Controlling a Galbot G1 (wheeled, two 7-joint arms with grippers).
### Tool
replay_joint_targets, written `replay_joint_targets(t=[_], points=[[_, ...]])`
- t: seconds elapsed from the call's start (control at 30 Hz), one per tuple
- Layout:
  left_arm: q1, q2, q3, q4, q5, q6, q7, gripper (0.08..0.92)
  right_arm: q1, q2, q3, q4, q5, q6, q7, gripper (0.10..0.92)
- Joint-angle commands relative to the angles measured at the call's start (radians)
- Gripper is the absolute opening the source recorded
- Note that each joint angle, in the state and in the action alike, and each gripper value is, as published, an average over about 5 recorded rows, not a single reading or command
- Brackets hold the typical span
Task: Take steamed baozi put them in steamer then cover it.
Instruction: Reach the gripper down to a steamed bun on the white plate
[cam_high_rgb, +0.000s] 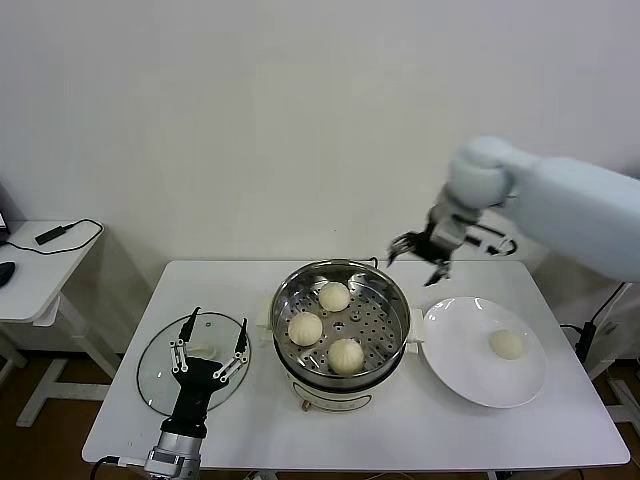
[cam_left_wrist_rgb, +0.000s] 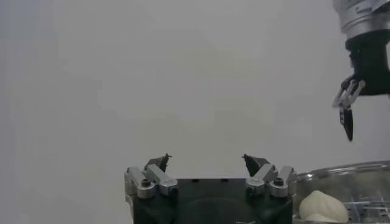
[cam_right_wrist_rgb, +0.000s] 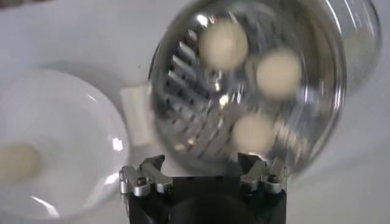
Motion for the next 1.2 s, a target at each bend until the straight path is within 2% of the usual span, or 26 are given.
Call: replay_joint_targets(t=[0.03,0.47,0.8,1.2], points=[[0.000,0.002,0.004,-0.003,-0.001,0.004,-0.002,0.823,-0.138,-0.165,0.011,-0.364,0.157,-0.228,0.005,0.823],[0.003,0.004,0.002,-0.008,0.003,0.016,-0.010,0.823,-0.373,-0.145,0.049,-0.446,0.139,-0.234,0.124,0.823],[0.015,0.005,-0.003,-0.010,0.006,0.013,-0.012,0.823,-0.411,-0.078,0.040,-0.493,0.078,-0.232,0.127,0.823],[0.017,0.002,-0.004,-0.002,0.005,0.008,-0.012,0.823,-0.451,-0.032,0.057,-0.542,0.073,-0.230,0.143,0.823]])
